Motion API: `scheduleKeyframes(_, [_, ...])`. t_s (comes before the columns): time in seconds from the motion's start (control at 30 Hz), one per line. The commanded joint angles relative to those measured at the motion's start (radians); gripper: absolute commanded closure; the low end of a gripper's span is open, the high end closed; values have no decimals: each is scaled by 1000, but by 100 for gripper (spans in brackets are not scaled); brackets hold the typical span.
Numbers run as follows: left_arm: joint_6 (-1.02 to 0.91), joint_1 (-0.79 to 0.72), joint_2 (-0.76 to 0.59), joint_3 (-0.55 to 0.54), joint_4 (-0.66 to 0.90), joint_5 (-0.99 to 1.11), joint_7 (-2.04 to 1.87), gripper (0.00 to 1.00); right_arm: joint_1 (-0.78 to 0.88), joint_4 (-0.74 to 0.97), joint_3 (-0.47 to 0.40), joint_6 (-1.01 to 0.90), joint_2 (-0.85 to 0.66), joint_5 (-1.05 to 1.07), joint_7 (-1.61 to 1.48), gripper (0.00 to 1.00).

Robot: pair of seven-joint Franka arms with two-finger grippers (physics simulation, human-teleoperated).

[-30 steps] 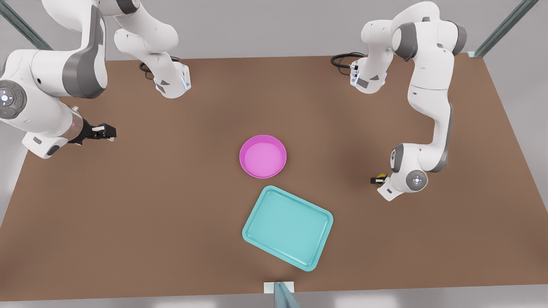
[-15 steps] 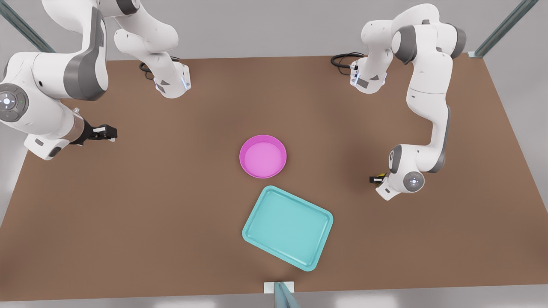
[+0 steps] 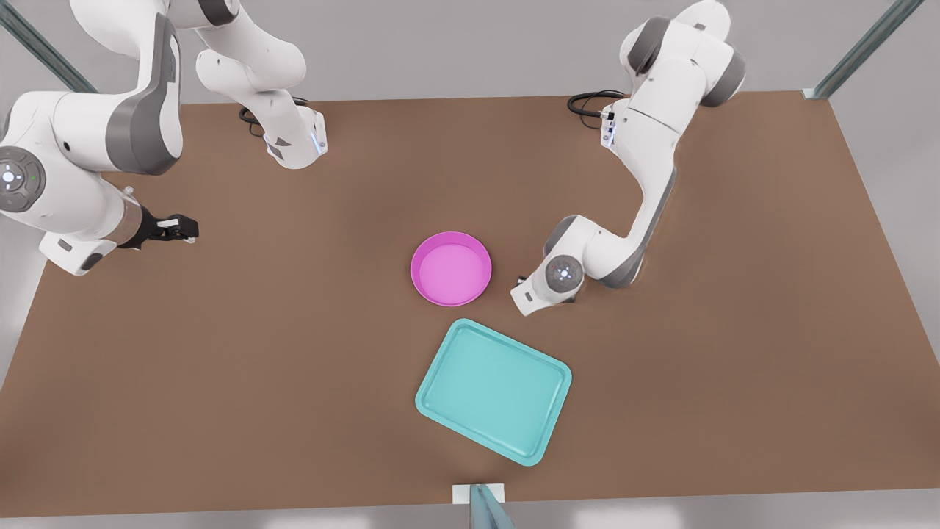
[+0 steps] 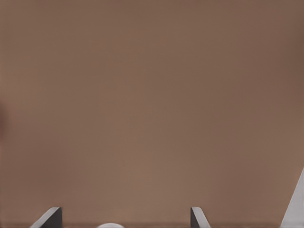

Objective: Place the orange on the plate with the left arm and the plate on the tray with the right arm

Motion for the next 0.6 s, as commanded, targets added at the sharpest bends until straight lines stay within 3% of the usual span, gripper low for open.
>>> scheduleKeyframes(0.0, [-60, -83, 37, -13, 69, -54, -690, 41, 0, -4, 0, 3, -3, 0, 0, 0])
scheduleKeyframes(0.27, [8, -223, 189, -13, 281, -66, -851, 38, 0, -9, 0, 5, 0, 0, 0, 0])
scheduleKeyframes(0.3, [9, -222, 191, -11, 281, -58, -847, 0, 0, -11, 0, 3, 1, 0, 0, 0])
scheduleKeyframes(0.33, [8, -220, 186, -11, 281, -52, -839, 0, 0, -21, 0, 3, 1, 7, 0, 0])
scheduleKeyframes(0.4, [-196, -208, 140, 25, 270, -54, -822, 0, 3, -46, 0, 12, 26, 57, 2, 0])
scheduleKeyframes(0.47, [-544, -131, -36, 173, 272, -115, -533, 0, 13, -138, 0, 81, 55, 164, 2, 0])
scheduleKeyframes(0.57, [-721, -120, -197, 570, 322, -118, 125, 0, 144, -360, 6, 413, 104, 352, 155, 0])
